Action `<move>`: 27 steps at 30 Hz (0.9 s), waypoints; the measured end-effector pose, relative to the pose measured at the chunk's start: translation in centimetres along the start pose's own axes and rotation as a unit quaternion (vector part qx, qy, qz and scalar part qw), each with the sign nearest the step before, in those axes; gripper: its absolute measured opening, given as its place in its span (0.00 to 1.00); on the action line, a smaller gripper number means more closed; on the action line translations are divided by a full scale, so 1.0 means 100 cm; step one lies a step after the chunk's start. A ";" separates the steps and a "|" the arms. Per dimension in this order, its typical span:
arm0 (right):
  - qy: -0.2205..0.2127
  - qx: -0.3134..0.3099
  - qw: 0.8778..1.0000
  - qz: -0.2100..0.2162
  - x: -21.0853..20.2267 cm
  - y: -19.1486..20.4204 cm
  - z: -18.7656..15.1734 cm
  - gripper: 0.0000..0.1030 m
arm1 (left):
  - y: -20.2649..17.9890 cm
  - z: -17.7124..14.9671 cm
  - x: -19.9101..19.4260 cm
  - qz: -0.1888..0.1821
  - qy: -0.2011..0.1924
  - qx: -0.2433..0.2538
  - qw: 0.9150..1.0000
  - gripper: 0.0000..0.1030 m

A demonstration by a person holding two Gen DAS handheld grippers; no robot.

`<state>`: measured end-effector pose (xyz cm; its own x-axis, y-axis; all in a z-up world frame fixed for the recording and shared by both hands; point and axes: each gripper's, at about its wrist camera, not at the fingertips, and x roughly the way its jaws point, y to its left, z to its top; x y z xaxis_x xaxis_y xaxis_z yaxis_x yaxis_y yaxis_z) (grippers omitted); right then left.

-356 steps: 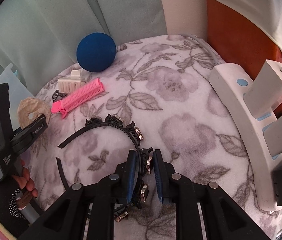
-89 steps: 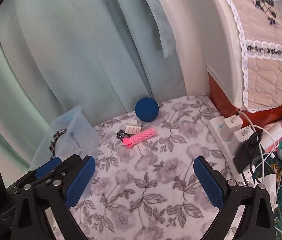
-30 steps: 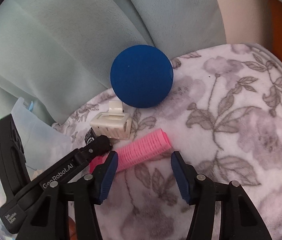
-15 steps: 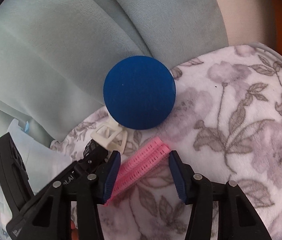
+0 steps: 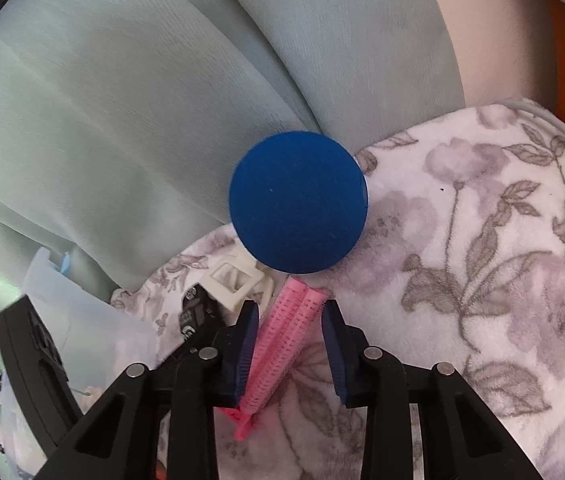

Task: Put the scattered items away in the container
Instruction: 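Grasp the black toy car with the left gripper while the right grasps the pink hair-roller clip, then lift and carry the toy car and pink clip over the clear box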

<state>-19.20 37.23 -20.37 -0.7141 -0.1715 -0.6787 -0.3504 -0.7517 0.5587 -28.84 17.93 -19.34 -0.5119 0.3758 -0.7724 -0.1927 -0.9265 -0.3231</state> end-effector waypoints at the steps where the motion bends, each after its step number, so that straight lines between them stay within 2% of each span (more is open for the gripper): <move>1: -0.002 -0.001 1.000 0.001 -0.005 0.000 -0.001 0.32 | -0.001 -0.002 -0.002 -0.001 0.002 0.001 1.000 0.34; 14: -0.027 0.003 1.000 -0.011 -0.069 0.006 -0.016 0.27 | -0.014 -0.031 -0.053 -0.007 0.023 0.028 0.999 0.34; 17: -0.036 0.006 0.999 -0.015 -0.088 0.009 -0.018 0.27 | -0.018 -0.055 -0.077 -0.009 0.026 0.033 0.999 0.34; 19: -0.043 0.010 0.999 -0.016 -0.103 0.010 -0.020 0.27 | -0.019 -0.059 -0.081 -0.014 0.028 0.040 0.999 0.34; 27: -0.074 0.017 0.997 -0.014 -0.167 0.020 -0.029 0.27 | -0.041 -0.073 -0.134 -0.036 0.012 0.084 0.996 0.34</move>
<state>-6.15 36.72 -9.29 -0.7845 -0.0521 -0.6180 -0.3906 -0.7324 0.5576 -15.03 16.79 -11.68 -0.4712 0.4397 -0.7646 -0.3662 -0.8862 -0.2840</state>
